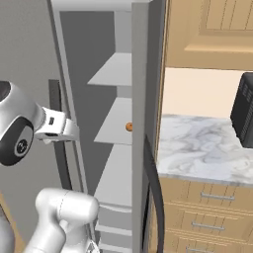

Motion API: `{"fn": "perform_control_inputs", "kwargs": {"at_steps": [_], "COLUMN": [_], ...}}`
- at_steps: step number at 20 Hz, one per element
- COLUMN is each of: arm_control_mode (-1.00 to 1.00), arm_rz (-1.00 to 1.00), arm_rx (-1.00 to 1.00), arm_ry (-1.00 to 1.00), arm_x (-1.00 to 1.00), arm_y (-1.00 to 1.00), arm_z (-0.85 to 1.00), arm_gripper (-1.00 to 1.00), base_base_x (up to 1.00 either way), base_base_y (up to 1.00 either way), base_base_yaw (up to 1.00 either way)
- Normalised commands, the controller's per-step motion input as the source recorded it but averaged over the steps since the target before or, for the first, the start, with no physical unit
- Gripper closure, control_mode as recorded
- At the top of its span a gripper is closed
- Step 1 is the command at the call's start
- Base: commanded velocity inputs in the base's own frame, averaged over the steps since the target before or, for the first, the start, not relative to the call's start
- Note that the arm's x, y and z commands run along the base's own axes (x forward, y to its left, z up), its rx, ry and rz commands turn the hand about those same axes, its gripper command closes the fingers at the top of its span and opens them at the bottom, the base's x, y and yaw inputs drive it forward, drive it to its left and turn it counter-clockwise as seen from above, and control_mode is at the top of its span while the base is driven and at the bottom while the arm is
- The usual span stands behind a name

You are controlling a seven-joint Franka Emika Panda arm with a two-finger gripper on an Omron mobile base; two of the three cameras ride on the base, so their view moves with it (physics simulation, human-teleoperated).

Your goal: Take the tangerine, pear, and garlic from the freezer and place them in the bowl on the counter.

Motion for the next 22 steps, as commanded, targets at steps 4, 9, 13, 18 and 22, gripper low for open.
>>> {"fn": "perform_control_inputs", "kwargs": {"at_steps": [4,9,13,18,22], "arm_control_mode": [1.0,1.0,1.0,1.0,1.0], "arm_rz": [0.0,0.0,0.0,0.0,0.0], "arm_rx": [0.0,0.0,0.0,0.0,0.0], "arm_ry": [0.0,0.0,0.0,0.0,0.0], "arm_x": [0.0,0.0,0.0,0.0,0.0], "arm_y": [0.0,0.0,0.0,0.0,0.0], "arm_z": [0.0,0.0,0.0,0.0,0.0], "arm_gripper": [1.0,1.0,1.0,1.0,1.0], "base_base_x": [-1.0,-1.0,-0.96,-0.06,0.03], "base_base_y": [0.01,0.04,-0.24,-1.0,-1.0], "base_base_yaw": [-0.01,0.0,-0.08,-0.04,0.0]}}
